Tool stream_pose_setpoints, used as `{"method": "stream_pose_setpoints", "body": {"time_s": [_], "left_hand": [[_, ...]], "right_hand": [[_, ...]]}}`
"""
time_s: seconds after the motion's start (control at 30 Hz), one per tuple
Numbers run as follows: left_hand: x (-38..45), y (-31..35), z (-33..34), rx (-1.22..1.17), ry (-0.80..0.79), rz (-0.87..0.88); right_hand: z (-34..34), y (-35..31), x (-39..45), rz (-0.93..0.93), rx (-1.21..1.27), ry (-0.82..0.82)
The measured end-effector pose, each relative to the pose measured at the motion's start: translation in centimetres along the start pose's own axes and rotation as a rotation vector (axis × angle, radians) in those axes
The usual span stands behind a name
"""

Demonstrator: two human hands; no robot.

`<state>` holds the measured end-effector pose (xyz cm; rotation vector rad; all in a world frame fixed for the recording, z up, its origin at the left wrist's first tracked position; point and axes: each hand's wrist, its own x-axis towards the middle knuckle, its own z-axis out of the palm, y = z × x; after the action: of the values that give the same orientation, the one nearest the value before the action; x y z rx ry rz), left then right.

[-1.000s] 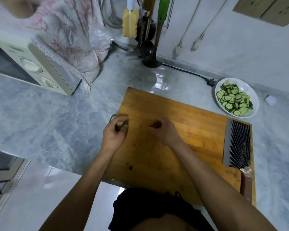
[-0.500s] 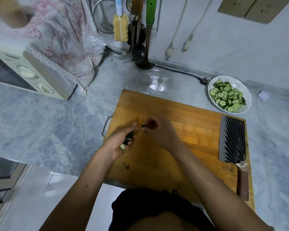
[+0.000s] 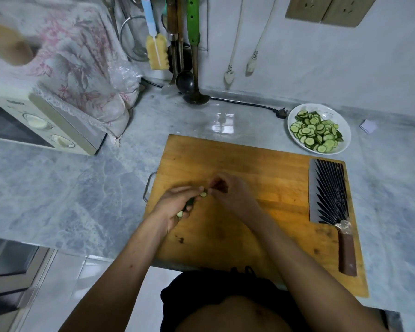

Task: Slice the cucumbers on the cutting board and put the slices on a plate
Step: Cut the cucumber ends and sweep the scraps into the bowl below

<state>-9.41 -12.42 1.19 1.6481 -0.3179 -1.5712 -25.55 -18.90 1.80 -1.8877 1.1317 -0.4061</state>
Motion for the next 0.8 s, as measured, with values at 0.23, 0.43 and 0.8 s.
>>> {"method": "stream_pose_setpoints", "body": {"time_s": [0.23, 0.43, 0.8], "left_hand": [[0.3, -1.7, 3.9, 0.252, 0.049, 0.074], [0.4, -2.4, 12.8, 0.259, -0.152, 0.011], [-1.2, -4.2, 18.6, 0.142, -0.188, -0.105]], "right_hand": [[-5.6, 6.4, -7.2, 0.287, -0.046, 0.374], [-10.9, 12.0, -13.9, 0.508, -0.175, 0.586], [-14.9, 15.3, -18.1, 0.840, 0.223, 0.373]]}}
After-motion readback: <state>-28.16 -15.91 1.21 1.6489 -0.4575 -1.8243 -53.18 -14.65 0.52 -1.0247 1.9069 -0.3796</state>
